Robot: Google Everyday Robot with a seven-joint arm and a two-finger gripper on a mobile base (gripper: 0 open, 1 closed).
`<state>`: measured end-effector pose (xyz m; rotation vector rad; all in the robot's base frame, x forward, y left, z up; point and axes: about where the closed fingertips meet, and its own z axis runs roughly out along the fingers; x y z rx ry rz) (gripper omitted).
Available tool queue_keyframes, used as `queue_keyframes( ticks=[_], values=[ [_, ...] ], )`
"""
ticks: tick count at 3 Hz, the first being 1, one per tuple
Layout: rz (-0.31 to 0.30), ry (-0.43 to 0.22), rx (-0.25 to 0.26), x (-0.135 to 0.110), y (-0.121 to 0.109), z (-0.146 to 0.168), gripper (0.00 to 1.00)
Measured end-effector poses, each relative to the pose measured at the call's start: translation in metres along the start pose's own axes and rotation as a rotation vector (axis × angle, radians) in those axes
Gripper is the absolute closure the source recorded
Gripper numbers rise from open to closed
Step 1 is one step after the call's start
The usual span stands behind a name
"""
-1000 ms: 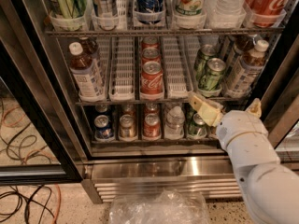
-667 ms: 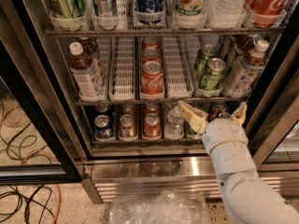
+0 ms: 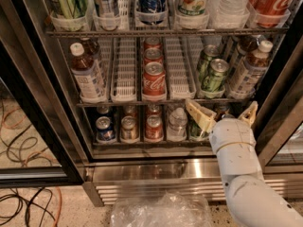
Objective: Pick blue plastic bottle from middle shelf of fridge
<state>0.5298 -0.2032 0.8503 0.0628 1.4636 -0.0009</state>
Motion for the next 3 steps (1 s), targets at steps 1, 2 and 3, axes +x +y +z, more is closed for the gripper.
queue_keyframes(
  ticks=[1, 2, 3],
  values=[
    [-0.012, -0.059, 0.041, -0.004, -0.008, 0.007, 0.0],
    [-0.056, -0.173, 0.144, -0.018, -0.031, 0.016, 0.0],
    [-0.057, -0.178, 0.155, -0.018, -0.035, 0.017, 0.0]
  ],
)
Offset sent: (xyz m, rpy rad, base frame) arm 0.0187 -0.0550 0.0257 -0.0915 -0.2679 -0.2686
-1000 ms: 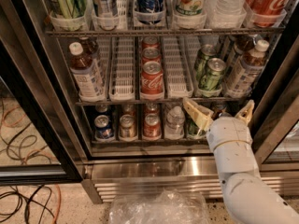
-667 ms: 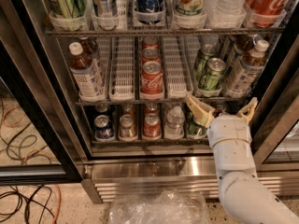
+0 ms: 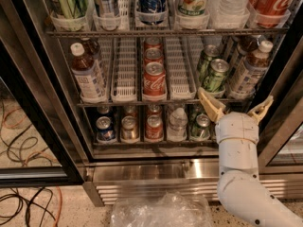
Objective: Pick blue plastic bottle from middle shelf of fridge
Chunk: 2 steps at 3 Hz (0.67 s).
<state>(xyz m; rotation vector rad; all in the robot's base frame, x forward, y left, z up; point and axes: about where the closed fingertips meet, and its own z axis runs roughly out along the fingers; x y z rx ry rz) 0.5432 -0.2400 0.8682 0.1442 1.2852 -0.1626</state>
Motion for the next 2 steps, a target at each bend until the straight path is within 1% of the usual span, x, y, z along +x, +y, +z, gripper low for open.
queue_keyframes(
  ticks=[1, 2],
  values=[
    [-0.004, -0.013, 0.032, 0.002, -0.011, 0.004, 0.0],
    [-0.018, -0.03, 0.101, 0.003, -0.034, 0.009, 0.0]
  ],
)
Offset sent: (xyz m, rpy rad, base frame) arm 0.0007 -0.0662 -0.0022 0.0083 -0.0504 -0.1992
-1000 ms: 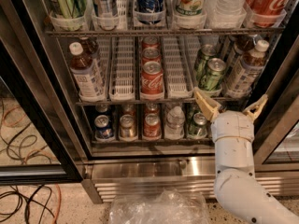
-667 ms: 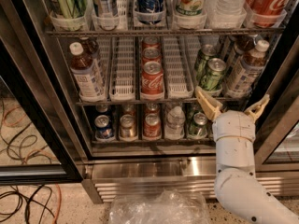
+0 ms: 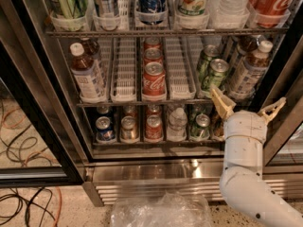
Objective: Pick blue plastic bottle from middle shelf of fridge
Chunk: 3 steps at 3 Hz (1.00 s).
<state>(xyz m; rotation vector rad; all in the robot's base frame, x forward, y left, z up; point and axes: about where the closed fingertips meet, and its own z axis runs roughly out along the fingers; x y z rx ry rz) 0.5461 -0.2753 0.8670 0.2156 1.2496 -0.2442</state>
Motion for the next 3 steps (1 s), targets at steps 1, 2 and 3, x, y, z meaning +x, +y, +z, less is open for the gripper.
queue_keyframes(
  ticks=[1, 2, 3],
  values=[
    [0.0, -0.002, 0.007, -0.0006, -0.002, 0.0004, 0.0],
    [0.0, -0.002, 0.007, -0.0006, -0.002, 0.0004, 0.19],
    [0.0, -0.002, 0.007, -0.0005, -0.002, 0.0004, 0.4]
  ],
)
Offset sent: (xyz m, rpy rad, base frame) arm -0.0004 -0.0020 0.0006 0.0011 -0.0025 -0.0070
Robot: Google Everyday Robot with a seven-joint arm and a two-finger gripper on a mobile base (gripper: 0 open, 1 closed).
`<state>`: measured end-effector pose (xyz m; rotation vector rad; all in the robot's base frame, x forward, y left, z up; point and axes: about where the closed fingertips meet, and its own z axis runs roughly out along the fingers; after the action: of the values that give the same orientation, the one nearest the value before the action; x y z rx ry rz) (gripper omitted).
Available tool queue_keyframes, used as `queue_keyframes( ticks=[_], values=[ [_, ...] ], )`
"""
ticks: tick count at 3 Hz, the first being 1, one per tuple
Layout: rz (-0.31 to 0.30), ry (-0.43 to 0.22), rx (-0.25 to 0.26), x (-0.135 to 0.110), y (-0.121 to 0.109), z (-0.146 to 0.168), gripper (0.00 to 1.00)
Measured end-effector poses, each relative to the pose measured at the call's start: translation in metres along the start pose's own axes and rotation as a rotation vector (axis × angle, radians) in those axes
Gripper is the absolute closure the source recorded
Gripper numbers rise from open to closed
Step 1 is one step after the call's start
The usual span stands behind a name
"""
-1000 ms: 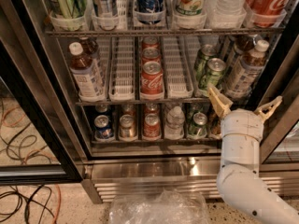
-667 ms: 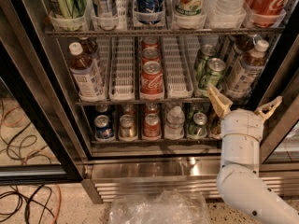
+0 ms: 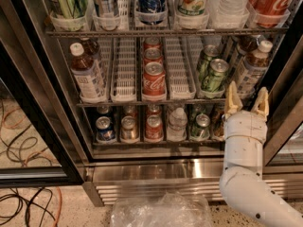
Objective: Pick blue plastic bottle from middle shelf of fridge
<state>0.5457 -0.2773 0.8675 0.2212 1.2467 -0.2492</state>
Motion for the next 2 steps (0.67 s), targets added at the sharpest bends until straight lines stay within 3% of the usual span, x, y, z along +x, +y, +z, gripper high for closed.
queue_keyframes(
  ticks=[1, 2],
  values=[
    [0.0, 0.001, 0.001, 0.0007, 0.0003, -0.0001, 0.38],
    [-0.013, -0.012, -0.011, 0.0074, 0.0064, 0.0054, 0.26]
  ],
)
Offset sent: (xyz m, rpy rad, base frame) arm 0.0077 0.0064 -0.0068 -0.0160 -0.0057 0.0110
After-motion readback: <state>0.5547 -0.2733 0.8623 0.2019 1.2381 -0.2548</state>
